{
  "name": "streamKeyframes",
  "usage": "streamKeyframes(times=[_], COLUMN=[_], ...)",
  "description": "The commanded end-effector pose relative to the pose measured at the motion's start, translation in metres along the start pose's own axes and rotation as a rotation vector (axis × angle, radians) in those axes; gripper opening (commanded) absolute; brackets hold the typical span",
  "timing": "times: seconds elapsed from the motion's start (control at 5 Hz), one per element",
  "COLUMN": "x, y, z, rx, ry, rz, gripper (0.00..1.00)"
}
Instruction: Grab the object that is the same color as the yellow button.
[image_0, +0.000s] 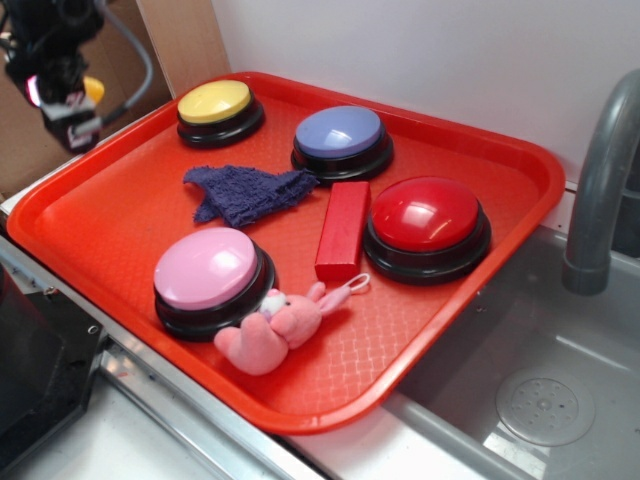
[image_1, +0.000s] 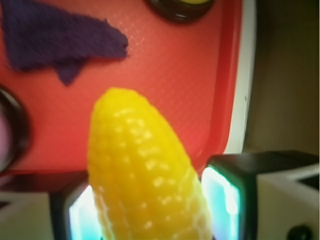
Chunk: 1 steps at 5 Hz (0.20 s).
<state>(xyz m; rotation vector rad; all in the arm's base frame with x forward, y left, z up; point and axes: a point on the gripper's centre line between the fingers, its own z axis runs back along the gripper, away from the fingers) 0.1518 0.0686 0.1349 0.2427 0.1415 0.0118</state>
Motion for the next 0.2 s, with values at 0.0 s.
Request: streamKeyframes(times=[0.0], x=[0.0109], y=[-0.0161], z=[0.0524], rx=[-0.157], ry=[-0.065], rz=[0.227], gripper=[0.0])
